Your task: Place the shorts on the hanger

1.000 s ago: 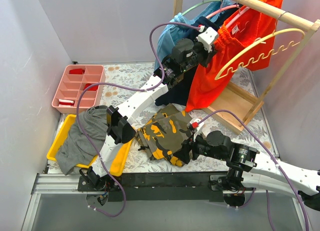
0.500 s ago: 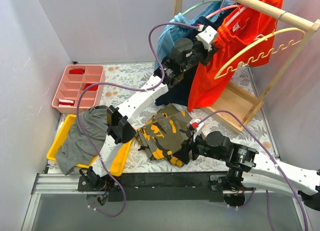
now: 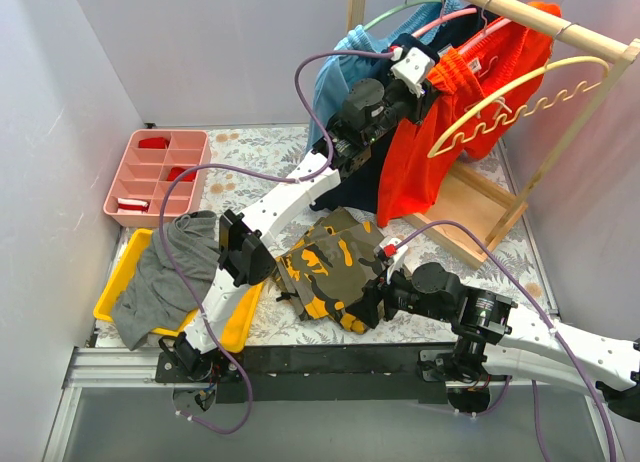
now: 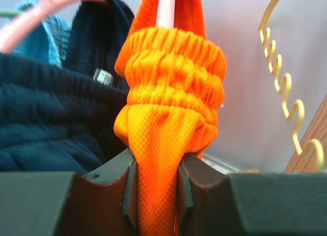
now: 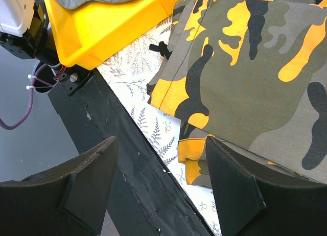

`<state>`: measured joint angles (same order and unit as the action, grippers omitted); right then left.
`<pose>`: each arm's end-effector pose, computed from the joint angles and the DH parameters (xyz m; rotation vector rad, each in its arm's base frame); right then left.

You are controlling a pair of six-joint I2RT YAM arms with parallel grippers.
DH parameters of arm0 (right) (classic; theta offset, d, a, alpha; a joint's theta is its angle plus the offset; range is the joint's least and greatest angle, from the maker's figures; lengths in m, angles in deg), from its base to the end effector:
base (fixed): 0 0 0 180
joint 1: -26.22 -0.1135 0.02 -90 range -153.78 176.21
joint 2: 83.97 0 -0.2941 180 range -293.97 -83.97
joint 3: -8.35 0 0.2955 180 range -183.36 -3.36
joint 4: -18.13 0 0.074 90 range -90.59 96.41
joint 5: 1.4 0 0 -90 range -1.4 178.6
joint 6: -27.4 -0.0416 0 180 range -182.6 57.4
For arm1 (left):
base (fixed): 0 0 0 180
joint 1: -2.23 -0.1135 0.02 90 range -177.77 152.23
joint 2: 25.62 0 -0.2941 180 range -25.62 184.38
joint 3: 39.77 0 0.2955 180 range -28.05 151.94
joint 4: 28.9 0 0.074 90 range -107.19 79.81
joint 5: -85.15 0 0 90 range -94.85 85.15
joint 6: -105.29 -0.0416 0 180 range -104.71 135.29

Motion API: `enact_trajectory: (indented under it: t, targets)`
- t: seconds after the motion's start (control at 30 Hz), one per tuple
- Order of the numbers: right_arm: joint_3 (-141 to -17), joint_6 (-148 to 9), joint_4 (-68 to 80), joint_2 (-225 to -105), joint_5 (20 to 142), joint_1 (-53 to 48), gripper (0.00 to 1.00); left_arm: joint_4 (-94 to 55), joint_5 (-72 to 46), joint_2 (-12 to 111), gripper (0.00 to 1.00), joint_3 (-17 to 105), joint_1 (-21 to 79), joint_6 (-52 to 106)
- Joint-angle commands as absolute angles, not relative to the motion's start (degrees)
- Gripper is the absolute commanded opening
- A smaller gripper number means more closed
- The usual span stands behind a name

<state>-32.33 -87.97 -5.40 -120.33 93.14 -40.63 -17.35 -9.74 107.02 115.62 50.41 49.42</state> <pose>0.0765 0.1705 0.2721 -0.6678 1.9257 0.9873 0.4008 -0.4532 0.4665 0.2596 1.4719 -1.2438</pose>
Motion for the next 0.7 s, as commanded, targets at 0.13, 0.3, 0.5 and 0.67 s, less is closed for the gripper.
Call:
enact_trajectory:
  t: [0.13, 0.3, 0.5, 0.67]
  targets:
    - [-31.7, -88.5, -2.4, -119.8, 93.4, -40.8, 0.76, -23.0, -8.4, 102.3, 0.3, 116.7, 50.7, 50.4]
    - [-31.9, -88.4, -2.4, -119.9, 93.6, -40.8, 0.76, -22.5, -8.2, 98.6, 0.56, 112.0, 50.7, 50.5]
    - [-32.1, -88.5, -2.3, -120.1, 93.9, -40.9, 0.76, -22.4, -10.1, 90.6, 0.73, 103.4, 50.7, 50.6]
    - [-32.6, -88.4, -2.2, -120.7, 94.1, -41.0, 0.76, -21.8, -11.2, 83.6, 0.77, 97.3, 50.7, 50.9]
